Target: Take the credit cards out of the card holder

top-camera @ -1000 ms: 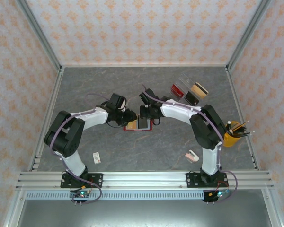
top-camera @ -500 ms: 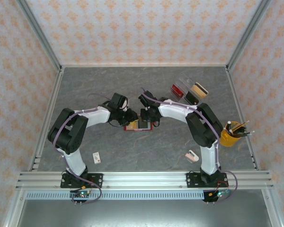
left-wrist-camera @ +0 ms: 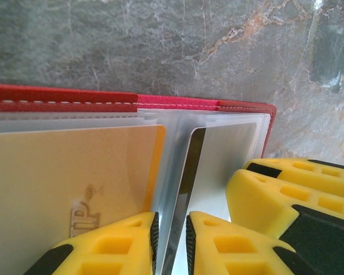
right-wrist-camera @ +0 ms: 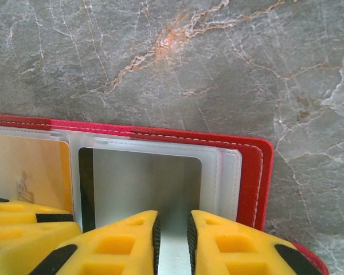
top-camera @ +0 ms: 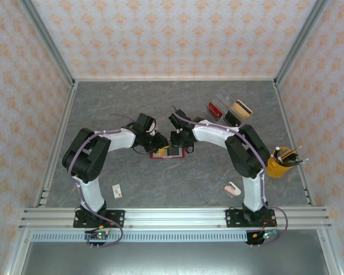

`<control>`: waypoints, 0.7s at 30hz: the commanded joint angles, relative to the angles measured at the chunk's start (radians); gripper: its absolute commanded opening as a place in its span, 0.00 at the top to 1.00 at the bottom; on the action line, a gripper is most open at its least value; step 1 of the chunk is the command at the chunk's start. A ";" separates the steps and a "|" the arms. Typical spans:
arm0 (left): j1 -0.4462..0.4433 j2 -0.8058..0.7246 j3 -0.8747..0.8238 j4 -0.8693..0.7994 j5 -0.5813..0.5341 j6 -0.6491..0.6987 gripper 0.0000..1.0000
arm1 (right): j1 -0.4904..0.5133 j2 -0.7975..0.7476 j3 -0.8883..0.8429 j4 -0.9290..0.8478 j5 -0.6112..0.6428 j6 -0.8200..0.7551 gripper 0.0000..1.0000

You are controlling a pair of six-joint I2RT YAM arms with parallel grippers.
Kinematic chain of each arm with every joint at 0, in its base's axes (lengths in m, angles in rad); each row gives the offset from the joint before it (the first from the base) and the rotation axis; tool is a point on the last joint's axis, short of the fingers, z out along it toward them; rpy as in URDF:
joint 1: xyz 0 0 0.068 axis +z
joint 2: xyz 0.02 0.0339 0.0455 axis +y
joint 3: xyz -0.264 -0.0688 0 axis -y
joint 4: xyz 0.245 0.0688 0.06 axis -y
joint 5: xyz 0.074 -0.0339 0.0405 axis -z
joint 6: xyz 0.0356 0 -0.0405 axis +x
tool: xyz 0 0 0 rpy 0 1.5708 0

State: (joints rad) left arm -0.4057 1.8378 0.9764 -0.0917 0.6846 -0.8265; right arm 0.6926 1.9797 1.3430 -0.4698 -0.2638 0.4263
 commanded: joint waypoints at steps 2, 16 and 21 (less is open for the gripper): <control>-0.004 0.026 0.017 0.020 0.029 0.021 0.77 | -0.008 0.047 -0.031 -0.012 -0.010 0.012 0.77; 0.007 0.029 -0.006 0.113 0.109 -0.004 0.80 | -0.008 0.056 -0.057 -0.002 -0.013 0.031 0.77; 0.017 0.008 -0.018 0.128 0.119 -0.004 0.83 | -0.008 0.056 -0.061 -0.012 0.012 0.026 0.77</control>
State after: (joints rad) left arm -0.3904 1.8553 0.9657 -0.0338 0.7570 -0.8303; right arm 0.6838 1.9869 1.3315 -0.4370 -0.2913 0.4450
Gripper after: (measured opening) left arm 0.173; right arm 0.227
